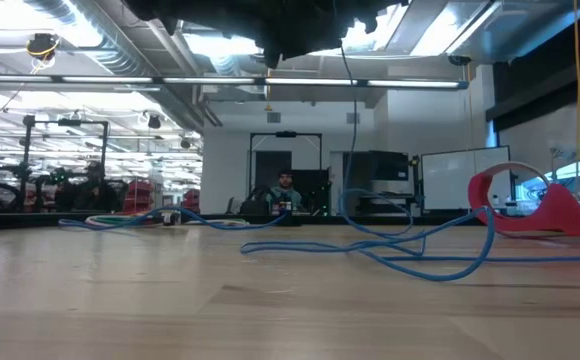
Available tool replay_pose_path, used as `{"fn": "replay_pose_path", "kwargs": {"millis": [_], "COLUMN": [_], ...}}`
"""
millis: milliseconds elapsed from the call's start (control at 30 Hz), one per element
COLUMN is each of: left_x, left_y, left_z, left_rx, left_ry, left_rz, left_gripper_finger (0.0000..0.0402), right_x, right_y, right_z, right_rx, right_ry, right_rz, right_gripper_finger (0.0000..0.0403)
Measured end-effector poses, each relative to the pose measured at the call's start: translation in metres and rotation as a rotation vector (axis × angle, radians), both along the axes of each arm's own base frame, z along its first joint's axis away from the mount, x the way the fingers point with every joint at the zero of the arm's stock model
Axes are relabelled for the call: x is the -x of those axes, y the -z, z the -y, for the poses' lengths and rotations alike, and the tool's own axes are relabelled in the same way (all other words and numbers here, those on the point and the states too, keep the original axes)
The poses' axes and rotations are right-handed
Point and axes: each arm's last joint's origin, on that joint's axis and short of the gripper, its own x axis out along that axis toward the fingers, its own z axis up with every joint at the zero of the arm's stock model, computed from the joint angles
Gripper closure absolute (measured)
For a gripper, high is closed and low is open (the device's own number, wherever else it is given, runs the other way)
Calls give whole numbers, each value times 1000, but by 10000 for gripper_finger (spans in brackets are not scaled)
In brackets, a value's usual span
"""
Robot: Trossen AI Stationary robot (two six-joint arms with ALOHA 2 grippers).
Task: Coil cords
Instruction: Coil the blue wire onto the spool
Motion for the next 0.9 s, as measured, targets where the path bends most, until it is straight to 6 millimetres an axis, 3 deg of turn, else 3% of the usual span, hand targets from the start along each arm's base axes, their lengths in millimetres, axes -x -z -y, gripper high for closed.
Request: {"fn": "replay_pose_path", "kwargs": {"millis": [267, 600, 900], "left_x": [0, -9, -8], "left_y": [-3, 9, 14], "left_z": [-1, -7, -14], "left_rx": [-9, -2, 3], "left_ry": [0, -20, -50], "left_rz": [33, 28, -29], "left_gripper_finger": [391, 396, 396], "right_x": [0, 1, 20], "right_y": [-1, -7, -24], "right_z": [0, -10, -31], "right_rx": [-5, -8, -2], "right_ry": [0, -38, -96], "right_rz": [9, 55, 73], "right_gripper_finger": [384, 384, 384]}}
